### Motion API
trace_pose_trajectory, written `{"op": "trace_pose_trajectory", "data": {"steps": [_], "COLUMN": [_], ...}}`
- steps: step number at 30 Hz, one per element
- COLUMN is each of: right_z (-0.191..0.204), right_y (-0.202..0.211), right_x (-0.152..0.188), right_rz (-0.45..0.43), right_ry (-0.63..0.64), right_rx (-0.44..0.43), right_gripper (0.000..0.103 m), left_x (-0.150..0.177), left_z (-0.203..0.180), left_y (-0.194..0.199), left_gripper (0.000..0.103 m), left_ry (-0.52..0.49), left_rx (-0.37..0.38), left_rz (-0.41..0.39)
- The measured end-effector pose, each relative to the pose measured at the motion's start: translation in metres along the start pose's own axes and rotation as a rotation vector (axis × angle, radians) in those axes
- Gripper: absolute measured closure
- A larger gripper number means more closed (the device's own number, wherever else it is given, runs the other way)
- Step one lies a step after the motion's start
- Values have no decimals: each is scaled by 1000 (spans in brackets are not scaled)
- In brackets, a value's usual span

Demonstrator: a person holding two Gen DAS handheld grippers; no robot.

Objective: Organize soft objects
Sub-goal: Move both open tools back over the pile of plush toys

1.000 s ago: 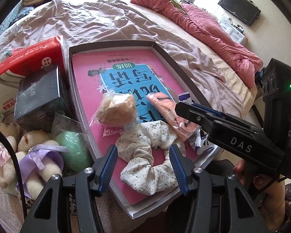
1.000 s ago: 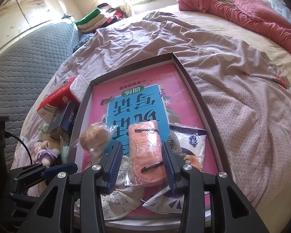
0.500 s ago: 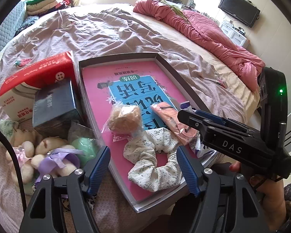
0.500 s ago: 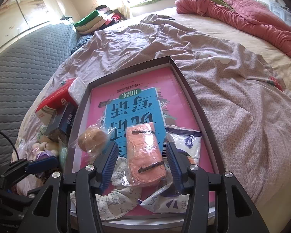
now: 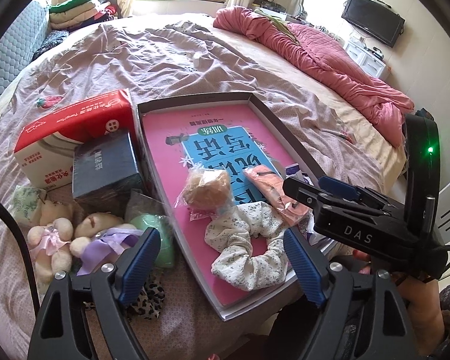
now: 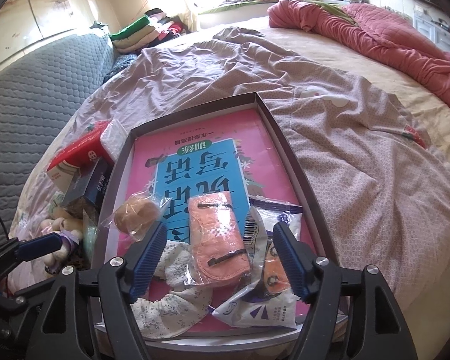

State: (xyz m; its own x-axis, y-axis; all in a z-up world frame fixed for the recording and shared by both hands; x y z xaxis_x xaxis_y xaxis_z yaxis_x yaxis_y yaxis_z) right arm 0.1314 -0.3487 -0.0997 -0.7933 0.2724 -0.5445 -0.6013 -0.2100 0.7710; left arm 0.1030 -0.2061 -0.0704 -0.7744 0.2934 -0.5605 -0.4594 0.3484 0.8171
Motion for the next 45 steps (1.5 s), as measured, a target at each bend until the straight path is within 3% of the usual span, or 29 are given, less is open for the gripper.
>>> {"op": "trace_pose_trajectory", "data": {"steps": [20, 45], "right_z": [25, 97], "right_y": [43, 83], "right_x": [-16, -9], "right_rz": [-167, -222], "right_ry": [63, 167], "right_rx": [21, -59], "right_gripper": [22, 21], "left_x": [2, 5], "left_z": [18, 54], "left_y": [24, 74], "left_gripper": [19, 18], "left_ry": [25, 76], "left_rx": [-56, -121], "left_rz": [-32, -88]}}
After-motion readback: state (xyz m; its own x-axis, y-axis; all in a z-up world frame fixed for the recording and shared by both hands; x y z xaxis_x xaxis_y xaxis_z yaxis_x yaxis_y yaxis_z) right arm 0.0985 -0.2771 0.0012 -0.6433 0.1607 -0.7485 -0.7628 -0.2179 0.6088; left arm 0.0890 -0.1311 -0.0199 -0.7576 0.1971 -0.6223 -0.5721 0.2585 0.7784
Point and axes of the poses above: each gripper's, at about its wrist camera, not at the fingertips, and y roughly against the way its jaws point, z to its left, x to its underside, the point moved 8 cm from there along -y, roughly the way its jaws point, and after that the axes turned 9 degrees about -y, right-handed, at the moved point
